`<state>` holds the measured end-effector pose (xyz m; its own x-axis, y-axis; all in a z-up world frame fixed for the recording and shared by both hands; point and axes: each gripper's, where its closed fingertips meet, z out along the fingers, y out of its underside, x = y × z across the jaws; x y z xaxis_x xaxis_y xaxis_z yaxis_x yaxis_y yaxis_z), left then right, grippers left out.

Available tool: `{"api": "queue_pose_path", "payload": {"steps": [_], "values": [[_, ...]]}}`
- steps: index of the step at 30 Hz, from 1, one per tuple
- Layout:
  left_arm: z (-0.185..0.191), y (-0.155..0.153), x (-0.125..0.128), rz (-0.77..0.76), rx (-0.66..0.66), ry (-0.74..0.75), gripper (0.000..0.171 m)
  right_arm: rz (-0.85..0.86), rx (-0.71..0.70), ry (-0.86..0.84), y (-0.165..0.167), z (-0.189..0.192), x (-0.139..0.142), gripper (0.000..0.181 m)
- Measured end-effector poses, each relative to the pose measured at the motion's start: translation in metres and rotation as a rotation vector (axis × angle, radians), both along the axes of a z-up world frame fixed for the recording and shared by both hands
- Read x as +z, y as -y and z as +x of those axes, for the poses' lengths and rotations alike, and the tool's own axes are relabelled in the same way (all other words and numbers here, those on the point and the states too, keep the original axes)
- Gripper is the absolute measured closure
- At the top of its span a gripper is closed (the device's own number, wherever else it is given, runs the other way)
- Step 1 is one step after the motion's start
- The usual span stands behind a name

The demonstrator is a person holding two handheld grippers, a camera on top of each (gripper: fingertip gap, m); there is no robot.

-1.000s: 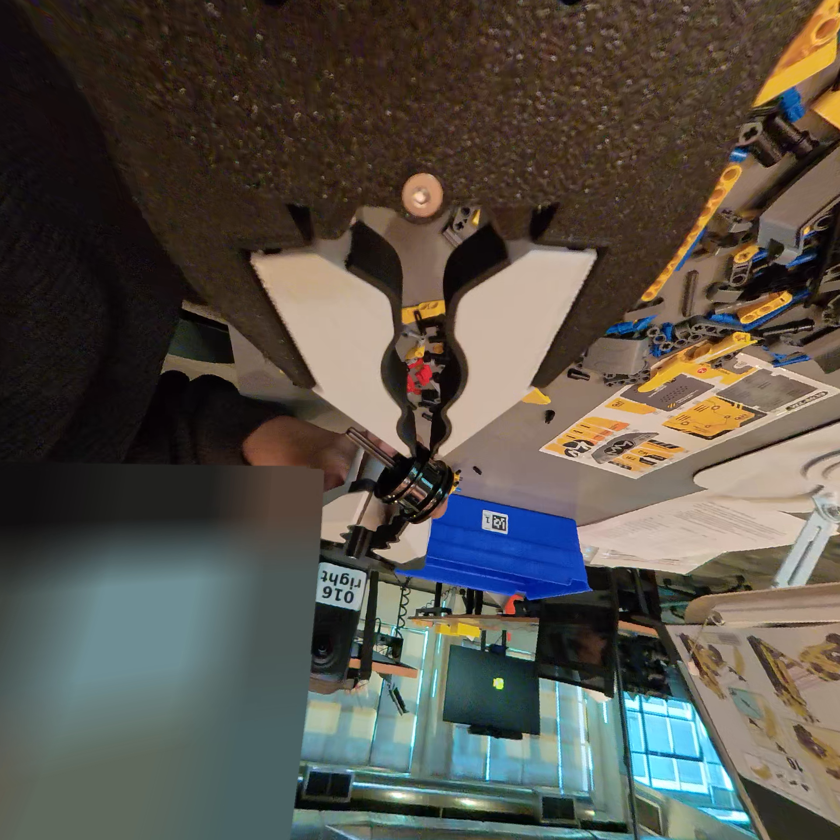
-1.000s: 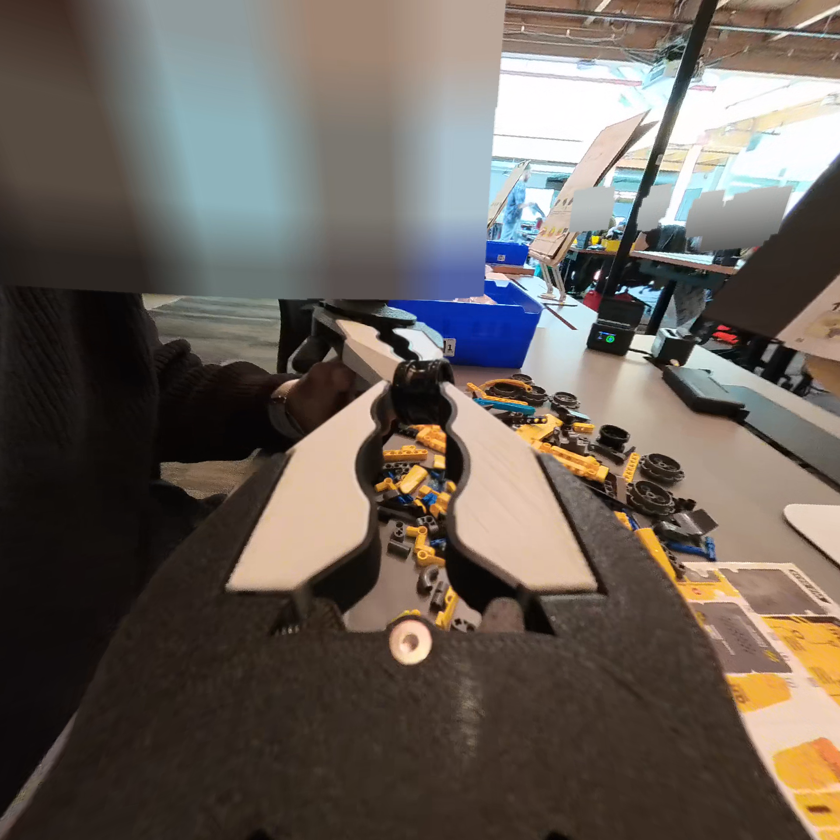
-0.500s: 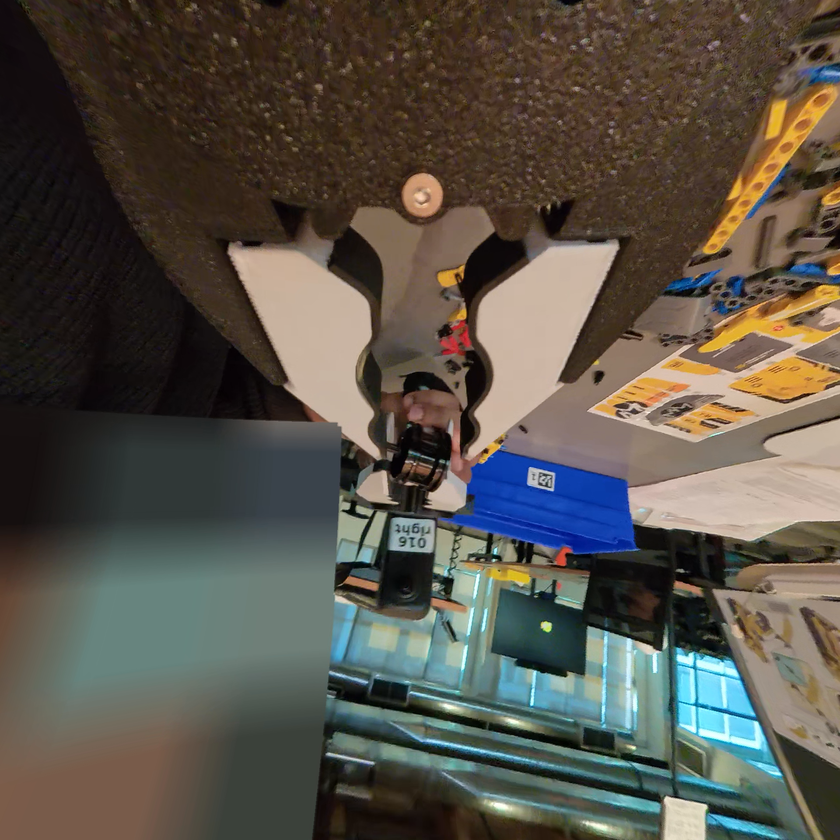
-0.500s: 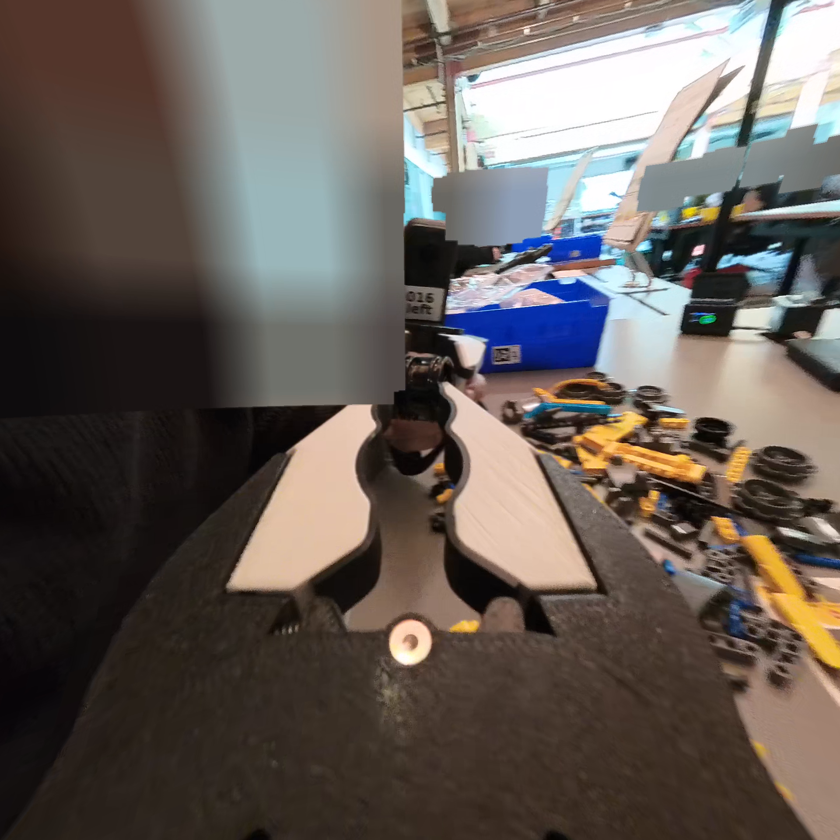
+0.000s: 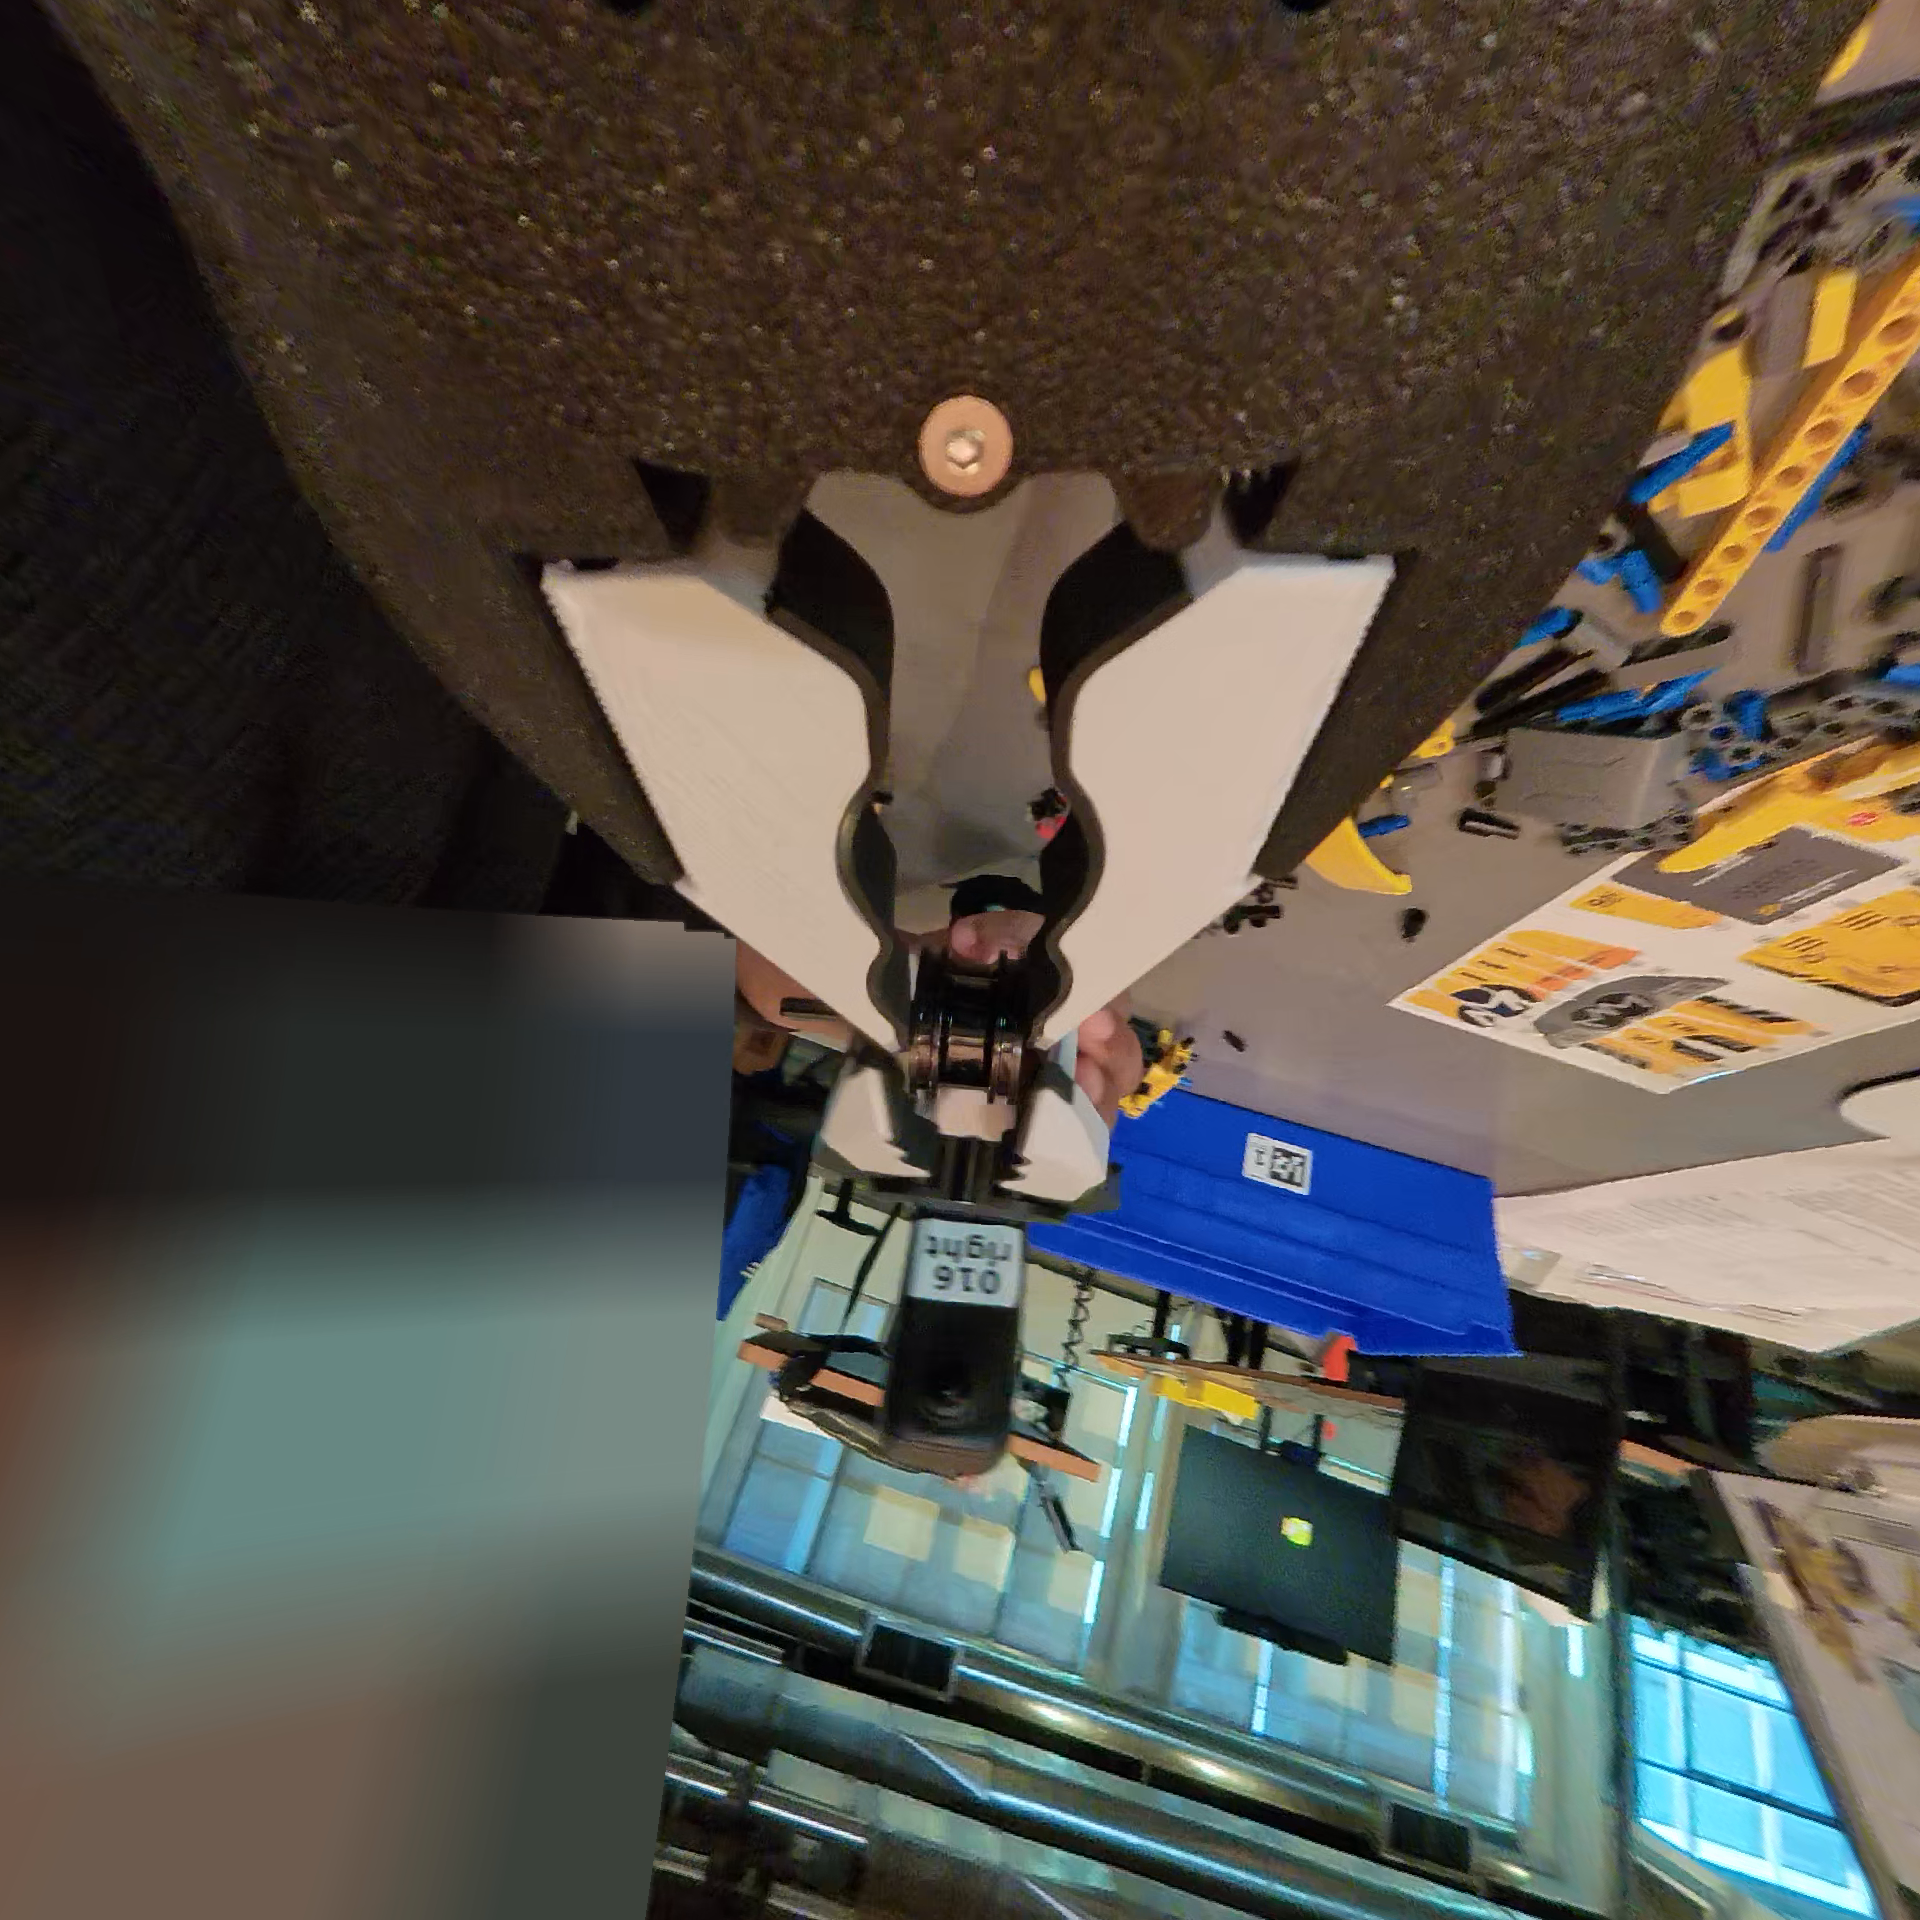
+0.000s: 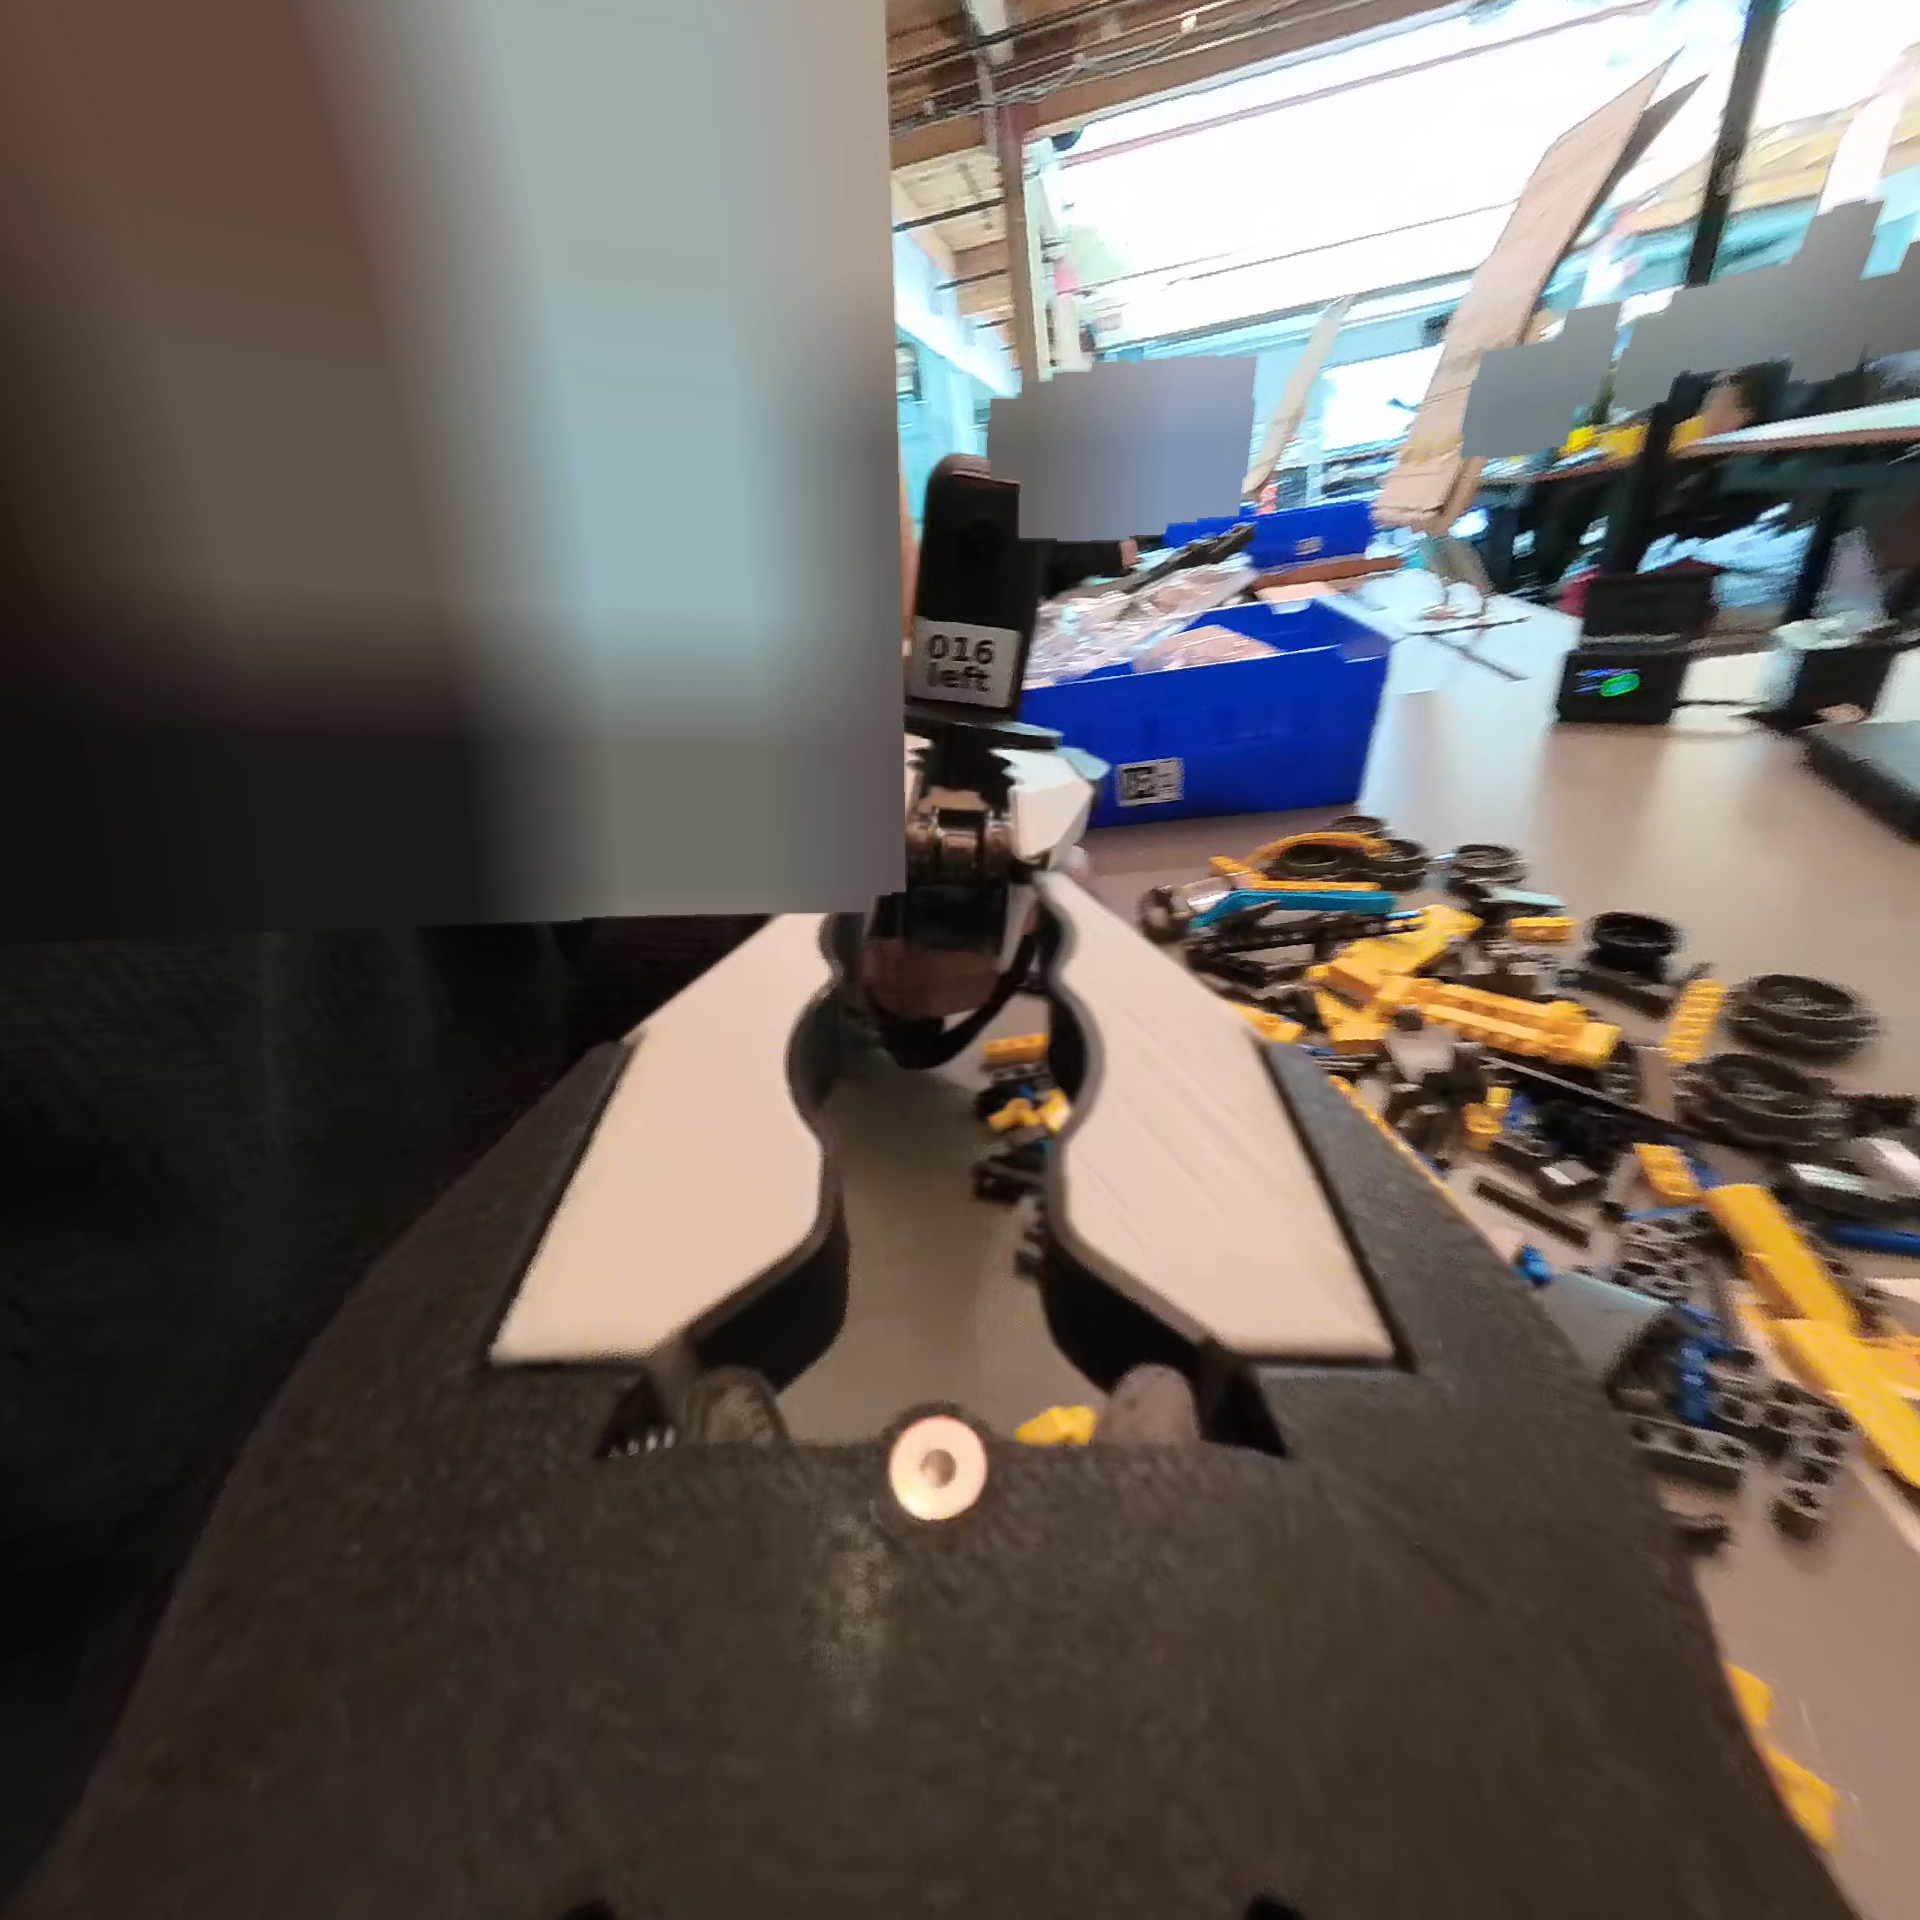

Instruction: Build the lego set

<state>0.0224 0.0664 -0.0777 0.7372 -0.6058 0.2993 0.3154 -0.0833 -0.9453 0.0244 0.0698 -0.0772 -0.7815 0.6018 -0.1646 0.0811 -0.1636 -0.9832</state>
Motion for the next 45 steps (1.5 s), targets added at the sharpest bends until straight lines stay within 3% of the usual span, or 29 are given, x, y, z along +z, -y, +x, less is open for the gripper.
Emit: {"api": "queue_pose_path", "payload": {"steps": [2,6,9,11,45], "values": [[-0.008,-0.002,-0.001,-0.005,0.048,0.002,0.151,0.029,-0.069,-0.037,-0.002,-0.004,0.001,0.125],[-0.013,-0.006,-0.005,-0.017,0.108,-0.042,0.152,0.066,-0.058,-0.021,0.010,-0.004,-0.003,0.114],[-0.010,-0.006,-0.006,-0.007,0.113,-0.078,0.152,0.085,-0.101,-0.008,0.009,-0.009,-0.007,0.116],[-0.008,-0.005,-0.005,0.004,0.113,-0.093,0.152,0.084,-0.086,0.009,0.010,-0.009,-0.009,0.130],[-0.005,0.003,-0.009,-0.030,0.088,-0.107,0.151,0.148,-0.081,-0.001,0.018,-0.006,-0.013,0.133]]}}
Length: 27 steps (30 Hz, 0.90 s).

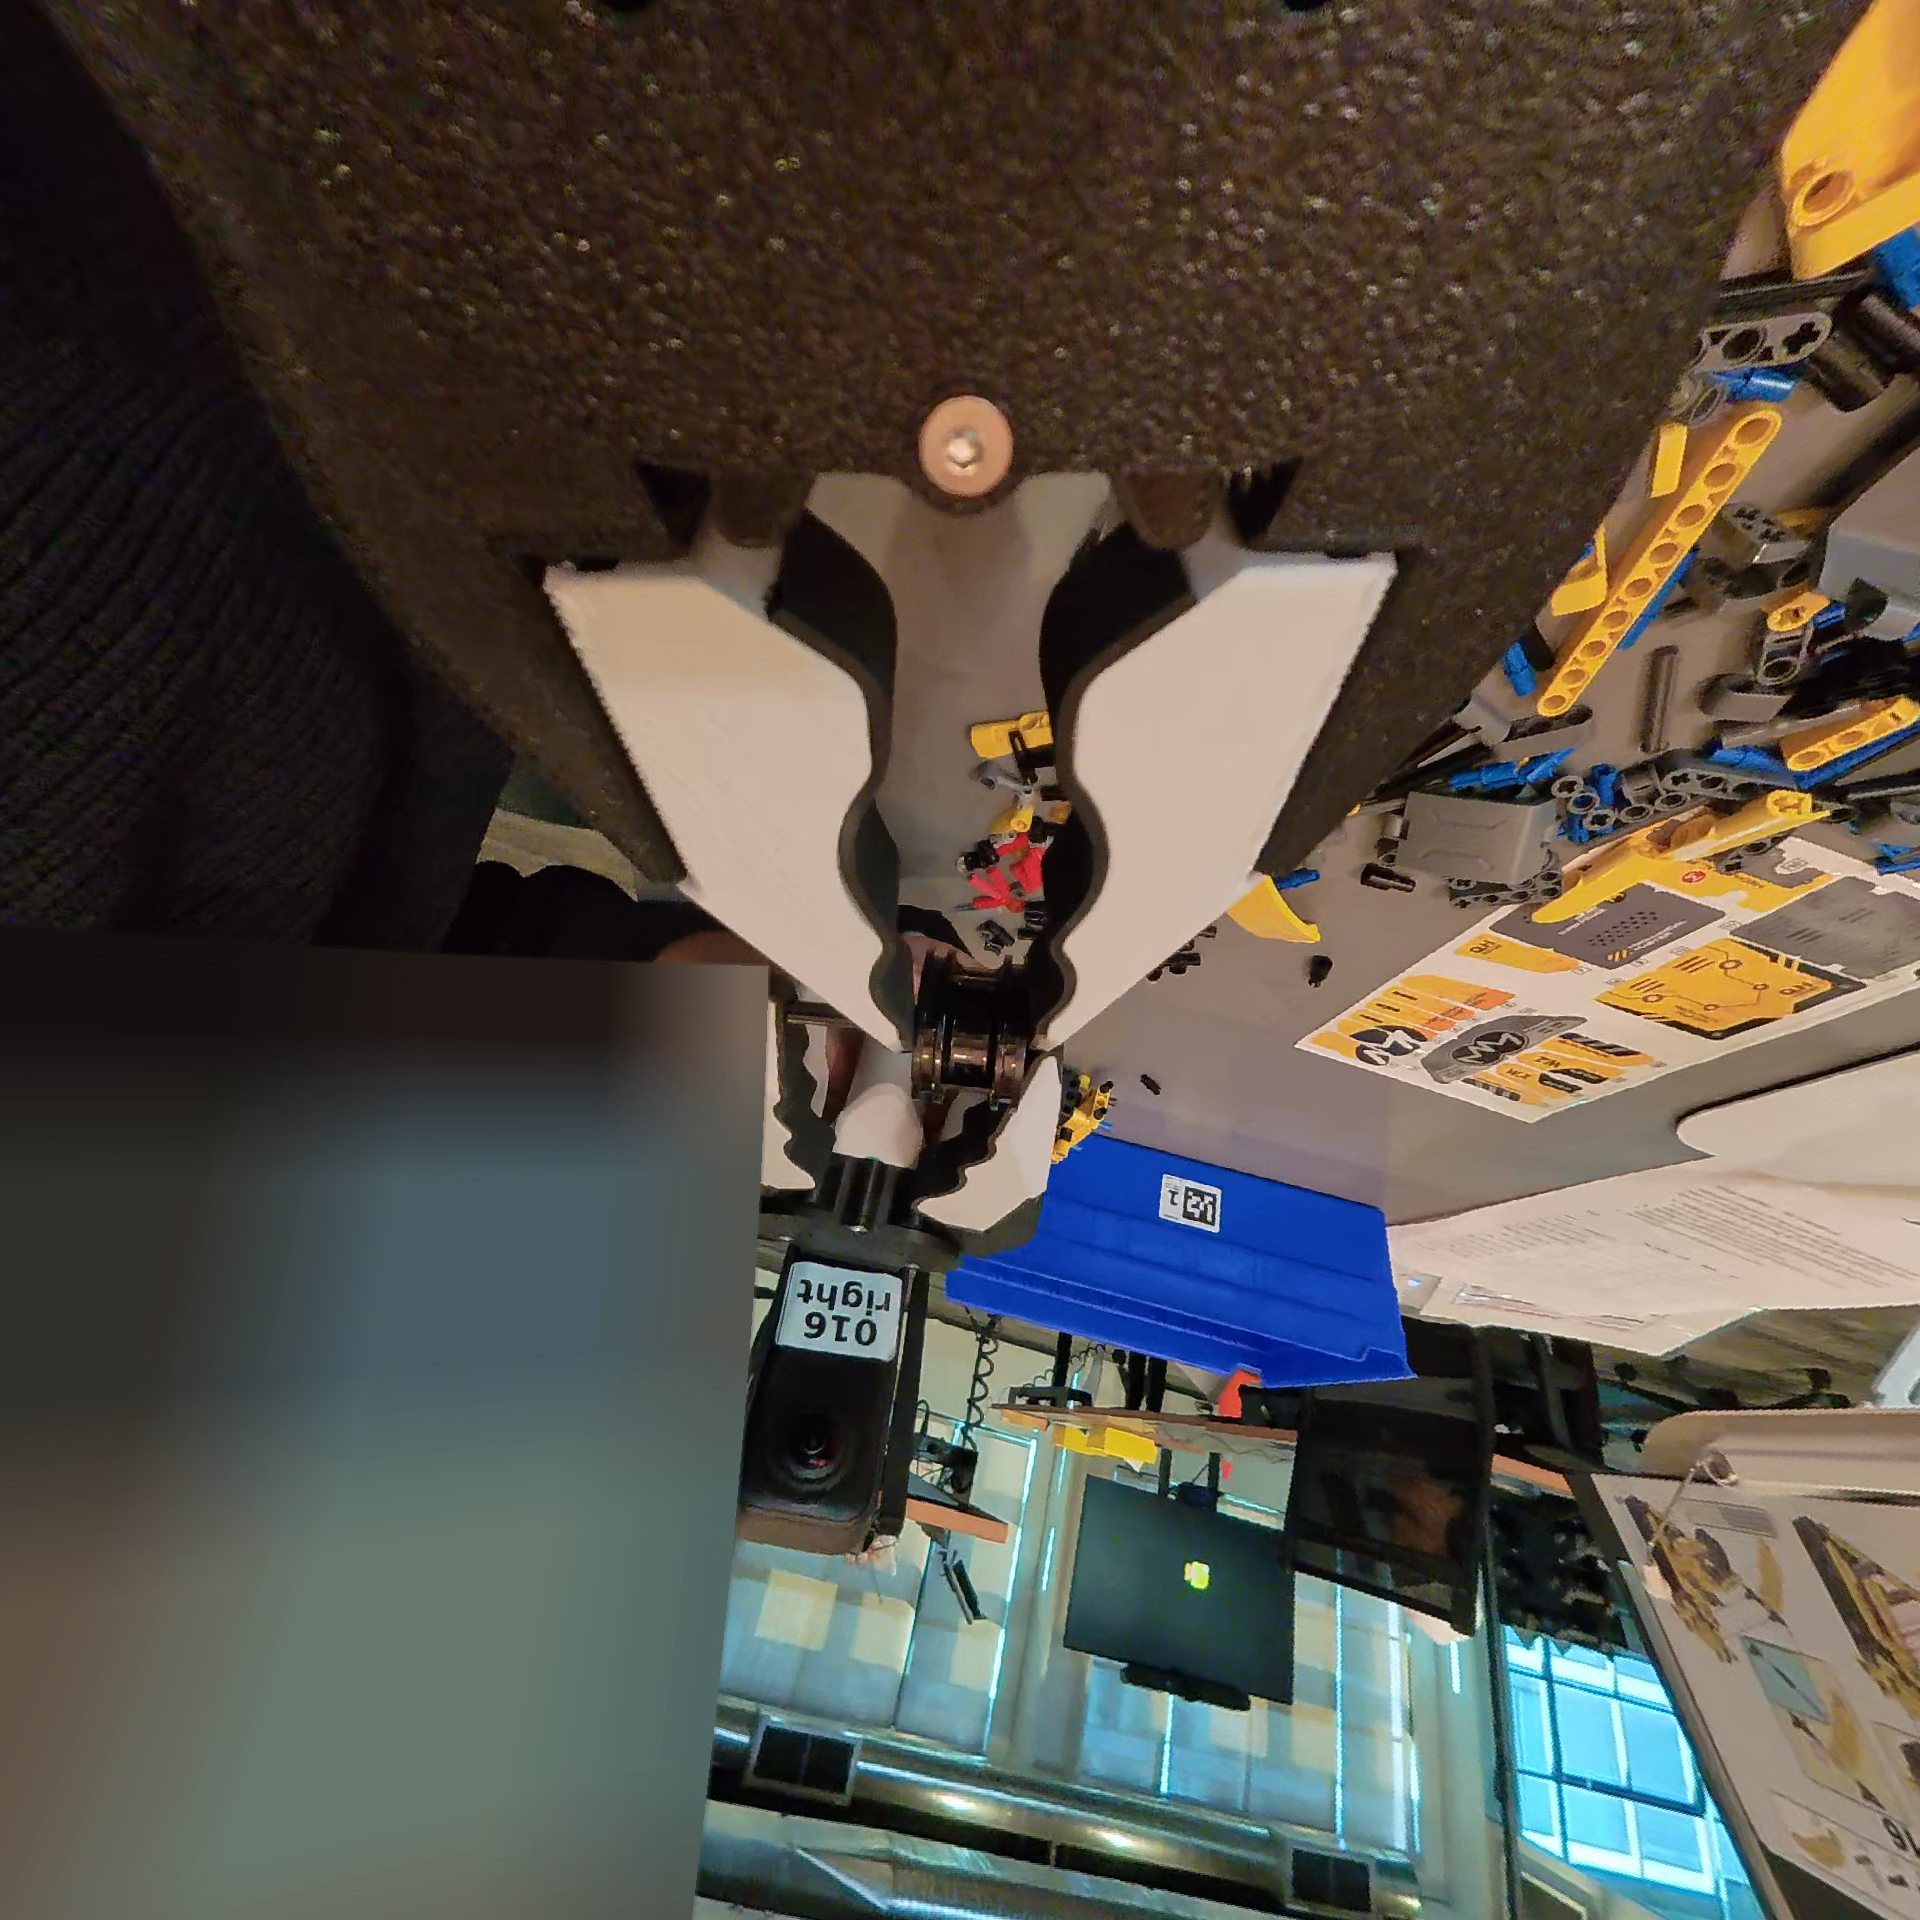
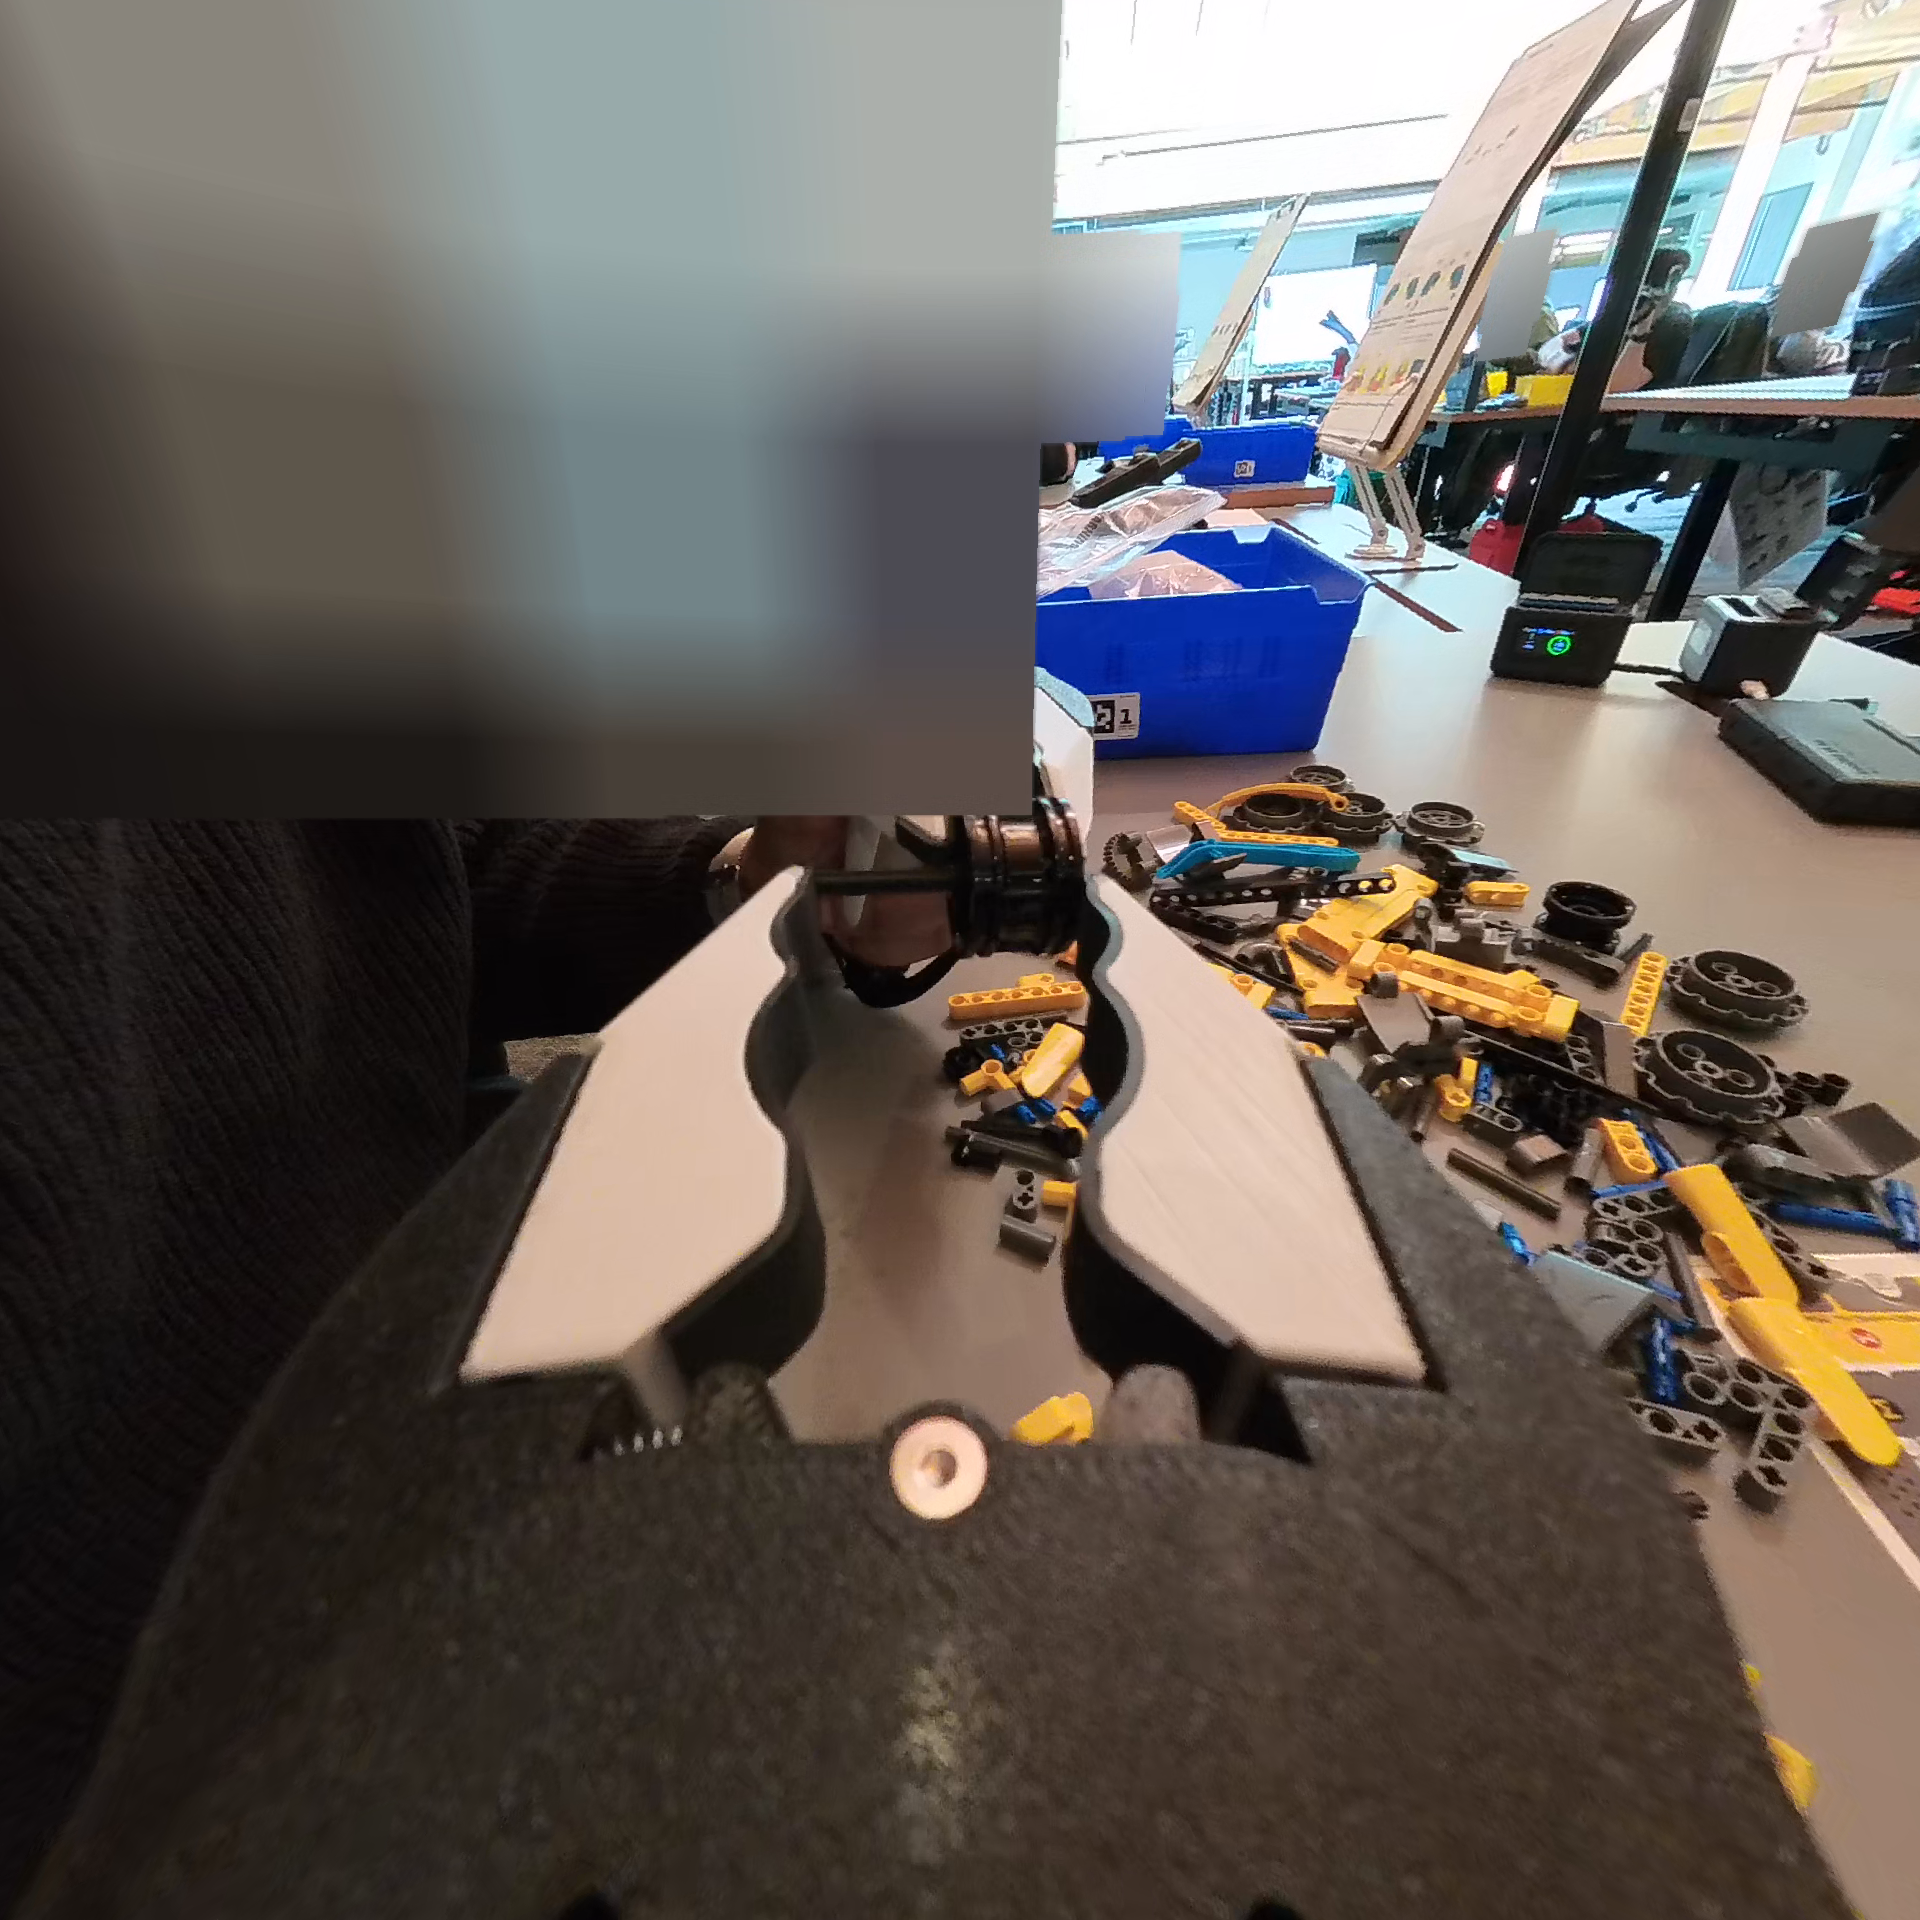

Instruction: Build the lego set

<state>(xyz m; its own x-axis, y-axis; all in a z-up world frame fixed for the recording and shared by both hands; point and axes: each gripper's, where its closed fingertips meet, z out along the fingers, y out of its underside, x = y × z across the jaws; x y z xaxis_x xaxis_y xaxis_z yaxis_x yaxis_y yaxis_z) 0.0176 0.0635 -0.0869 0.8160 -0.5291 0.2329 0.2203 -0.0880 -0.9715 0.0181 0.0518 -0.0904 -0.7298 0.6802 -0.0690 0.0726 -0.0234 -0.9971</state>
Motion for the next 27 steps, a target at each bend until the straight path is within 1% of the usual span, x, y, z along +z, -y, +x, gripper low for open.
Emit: {"api": "queue_pose_path", "payload": {"steps": [14,15,16,18,22,27], "values": [[0.0034,0.0037,0.0007,0.014,-0.028,-0.015,0.152,-0.016,0.038,0.006,0.0034,0.0034,0.0014,0.132],[0.0030,0.0012,-0.0004,0.012,-0.014,-0.028,0.151,-0.011,0.044,0.004,0.0017,0.0036,0.0013,0.132],[0.0024,-0.0006,0.0012,0.026,-0.001,-0.031,0.151,-0.006,0.040,-0.003,-0.0003,0.0034,0.0020,0.132],[0.0051,0.0023,0.0051,0.051,-0.027,-0.015,0.151,0.006,0.042,-0.026,0.0010,0.0059,0.0057,0.131],[0.0065,0.0041,0.0055,0.046,-0.069,0.022,0.149,0.094,-0.002,-0.078,0.0030,0.0068,0.0066,0.131],[0.0057,0.0020,0.0020,0.038,-0.045,-0.012,0.149,0.066,-0.001,-0.071,0.0016,0.0060,0.0055,0.131]]}}
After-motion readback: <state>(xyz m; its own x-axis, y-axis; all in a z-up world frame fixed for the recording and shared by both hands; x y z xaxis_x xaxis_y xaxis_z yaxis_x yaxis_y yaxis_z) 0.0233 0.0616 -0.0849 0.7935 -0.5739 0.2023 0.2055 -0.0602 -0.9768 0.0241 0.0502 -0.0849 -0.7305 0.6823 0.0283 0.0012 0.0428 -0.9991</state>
